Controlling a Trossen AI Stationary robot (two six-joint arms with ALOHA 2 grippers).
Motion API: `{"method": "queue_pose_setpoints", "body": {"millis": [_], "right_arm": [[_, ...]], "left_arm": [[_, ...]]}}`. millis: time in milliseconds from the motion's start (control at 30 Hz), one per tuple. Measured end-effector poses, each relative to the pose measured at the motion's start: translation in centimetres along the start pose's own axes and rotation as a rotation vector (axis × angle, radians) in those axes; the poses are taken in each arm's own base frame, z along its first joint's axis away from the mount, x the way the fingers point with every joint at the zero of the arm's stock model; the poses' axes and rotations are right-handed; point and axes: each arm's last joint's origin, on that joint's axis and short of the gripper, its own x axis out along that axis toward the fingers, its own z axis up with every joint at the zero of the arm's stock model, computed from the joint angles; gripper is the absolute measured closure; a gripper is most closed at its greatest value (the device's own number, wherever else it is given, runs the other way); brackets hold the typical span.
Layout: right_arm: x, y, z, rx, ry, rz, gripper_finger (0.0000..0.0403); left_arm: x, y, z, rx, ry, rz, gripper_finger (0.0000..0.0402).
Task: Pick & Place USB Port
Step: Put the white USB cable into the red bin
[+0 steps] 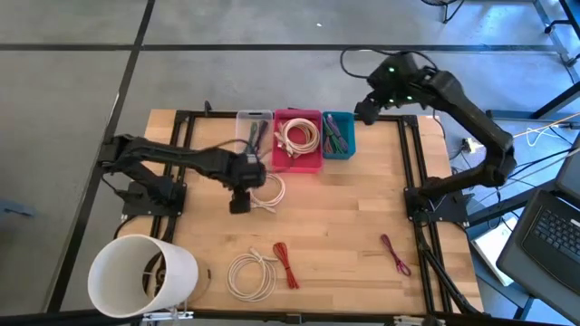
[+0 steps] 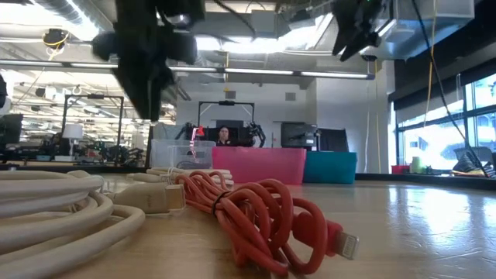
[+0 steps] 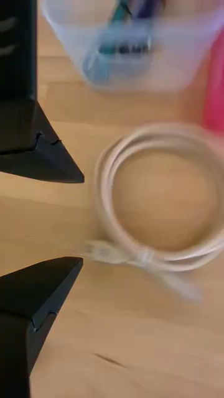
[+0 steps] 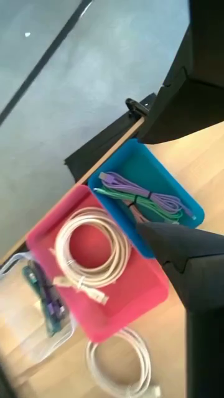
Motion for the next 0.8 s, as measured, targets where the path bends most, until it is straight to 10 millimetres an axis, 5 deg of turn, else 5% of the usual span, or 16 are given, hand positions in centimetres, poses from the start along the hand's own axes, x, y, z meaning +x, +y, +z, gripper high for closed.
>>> {"method": "queue_pose_setpoints", "body": {"millis": [300,600,700,800], "right_arm": [[-2.7,0.4,-1.0,0.016,-0.042,0.011,0.0183],[-2.7,0.4,-1.2,0.032,-0.025,0.010,0.0183],[-2.7,0.4,-1.2,0.032,-0.025,0.010,0.0183],[-2.7,0.4,-1.2,0.012,-0.026,0.008,0.0183]], "left_arm": [[6.7,-1.5,0.9,0.320,0.135,0.010,0.0204],[10.4,-2.2,2.0,0.362,0.154,-0.050,0.0210],[10.9,-2.3,1.9,0.347,0.169,-0.066,0.0247],[10.9,-2.5,1.8,0.314,0.174,-0.098,0.0326]]}}
